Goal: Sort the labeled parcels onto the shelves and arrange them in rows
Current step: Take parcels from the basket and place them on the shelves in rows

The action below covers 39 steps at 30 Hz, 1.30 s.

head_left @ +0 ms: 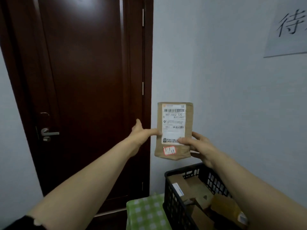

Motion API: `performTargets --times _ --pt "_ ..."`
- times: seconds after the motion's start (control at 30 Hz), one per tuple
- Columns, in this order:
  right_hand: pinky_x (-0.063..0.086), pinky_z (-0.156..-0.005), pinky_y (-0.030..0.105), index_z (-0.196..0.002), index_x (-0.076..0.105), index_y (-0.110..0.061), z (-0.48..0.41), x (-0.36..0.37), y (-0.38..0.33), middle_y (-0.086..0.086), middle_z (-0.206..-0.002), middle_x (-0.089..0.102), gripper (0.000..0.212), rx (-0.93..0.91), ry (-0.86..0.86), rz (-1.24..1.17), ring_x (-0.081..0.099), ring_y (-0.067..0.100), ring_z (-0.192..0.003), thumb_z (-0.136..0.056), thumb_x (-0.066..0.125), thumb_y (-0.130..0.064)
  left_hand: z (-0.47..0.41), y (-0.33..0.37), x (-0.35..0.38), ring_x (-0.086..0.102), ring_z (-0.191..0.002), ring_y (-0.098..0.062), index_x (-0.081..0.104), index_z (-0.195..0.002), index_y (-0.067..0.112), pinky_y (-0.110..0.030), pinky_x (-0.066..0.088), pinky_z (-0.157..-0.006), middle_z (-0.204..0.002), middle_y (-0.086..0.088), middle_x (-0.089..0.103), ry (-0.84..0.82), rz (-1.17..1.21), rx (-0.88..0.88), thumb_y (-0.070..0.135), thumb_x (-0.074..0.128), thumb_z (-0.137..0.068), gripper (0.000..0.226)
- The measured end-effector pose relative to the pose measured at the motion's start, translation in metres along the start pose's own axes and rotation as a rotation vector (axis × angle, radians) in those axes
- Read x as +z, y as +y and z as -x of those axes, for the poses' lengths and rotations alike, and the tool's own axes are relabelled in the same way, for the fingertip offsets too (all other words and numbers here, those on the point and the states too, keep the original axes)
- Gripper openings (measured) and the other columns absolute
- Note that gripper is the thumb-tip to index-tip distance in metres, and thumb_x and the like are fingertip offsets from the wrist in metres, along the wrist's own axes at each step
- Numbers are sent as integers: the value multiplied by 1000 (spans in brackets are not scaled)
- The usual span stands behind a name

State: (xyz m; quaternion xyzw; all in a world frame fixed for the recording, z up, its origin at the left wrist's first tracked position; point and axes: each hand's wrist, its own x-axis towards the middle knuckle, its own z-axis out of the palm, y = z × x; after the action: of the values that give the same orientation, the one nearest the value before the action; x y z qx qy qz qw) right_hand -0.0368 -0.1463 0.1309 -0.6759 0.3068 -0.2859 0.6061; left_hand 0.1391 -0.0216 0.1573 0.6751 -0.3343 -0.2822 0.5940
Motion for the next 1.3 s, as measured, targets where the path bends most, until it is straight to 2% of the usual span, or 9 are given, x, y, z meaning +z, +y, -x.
performTargets --times 0.1,0.17,0.23,0.33,0.47,0.57,0.67,0.87,1.3 --pt "51 -75 29 -112 62 -20 1 10 -5 -5 -91 75 38 5 -9 -104 68 15 -90 -77 75 -24 14 -12 2 51 -122 -23 47 -138 19 -54 32 -106 -129 -4 61 -238 95 -103 22 78 -59 85" --pt "51 -77 29 -107 64 -20 3 15 -8 -7 -87 75 29 -6 -27 -116 68 14 -88 -79 73 -24 19 -13 1 60 -106 -19 62 -119 22 -46 44 -96 -108 -1 71 -325 97 -83 16 74 -67 54" --pt "51 -83 32 -110 62 -20 4 17 -10 -6 -91 75 33 -17 -74 -109 68 15 -92 -79 73 -23 17 -14 -3 63 -103 -19 65 -113 18 -41 48 -97 -107 -4 71 -322 158 -56 4 67 -79 37" --pt "49 -94 36 -117 56 -21 5 19 -11 -3 -107 72 48 -37 -158 -103 66 18 -103 -73 76 -16 13 -14 -10 64 -106 -23 65 -113 13 -39 49 -98 -111 -9 70 -332 226 -27 -3 62 -81 36" --pt "47 -100 42 -122 53 -18 5 22 -12 -1 -107 71 52 -37 -150 -77 64 21 -105 -76 75 -10 14 -14 -17 64 -103 -22 66 -110 12 -35 51 -92 -112 -10 69 -353 252 -51 7 68 -75 36" --pt "41 -104 49 -127 51 -23 9 22 -12 -1 -110 69 62 -17 -184 -13 60 20 -109 -72 78 -15 18 -12 -21 63 -93 -18 67 -105 11 -32 51 -85 -103 -9 69 -328 223 -69 11 62 -84 22" --pt "43 -102 45 -129 48 -25 13 24 -14 3 -112 67 79 -23 -236 -13 60 21 -108 -59 82 -16 23 -10 -24 64 -87 -16 68 -101 12 -29 52 -78 -92 -4 71 -295 201 -66 13 60 -86 16" --pt "56 -87 39 -129 52 -16 13 30 -17 9 -105 72 63 -114 -212 -10 68 26 -99 -73 74 3 30 -8 -35 68 -80 -13 68 -95 10 -31 55 -79 -85 -4 74 -287 134 -37 13 62 -86 11" --pt "55 -90 40 -134 48 -14 13 66 -18 8 -108 71 68 -103 -295 0 67 24 -101 -73 74 3 47 -18 -74 60 -94 -22 70 -94 8 -37 51 -89 -101 -14 64 -240 147 -55 11 63 -85 12"
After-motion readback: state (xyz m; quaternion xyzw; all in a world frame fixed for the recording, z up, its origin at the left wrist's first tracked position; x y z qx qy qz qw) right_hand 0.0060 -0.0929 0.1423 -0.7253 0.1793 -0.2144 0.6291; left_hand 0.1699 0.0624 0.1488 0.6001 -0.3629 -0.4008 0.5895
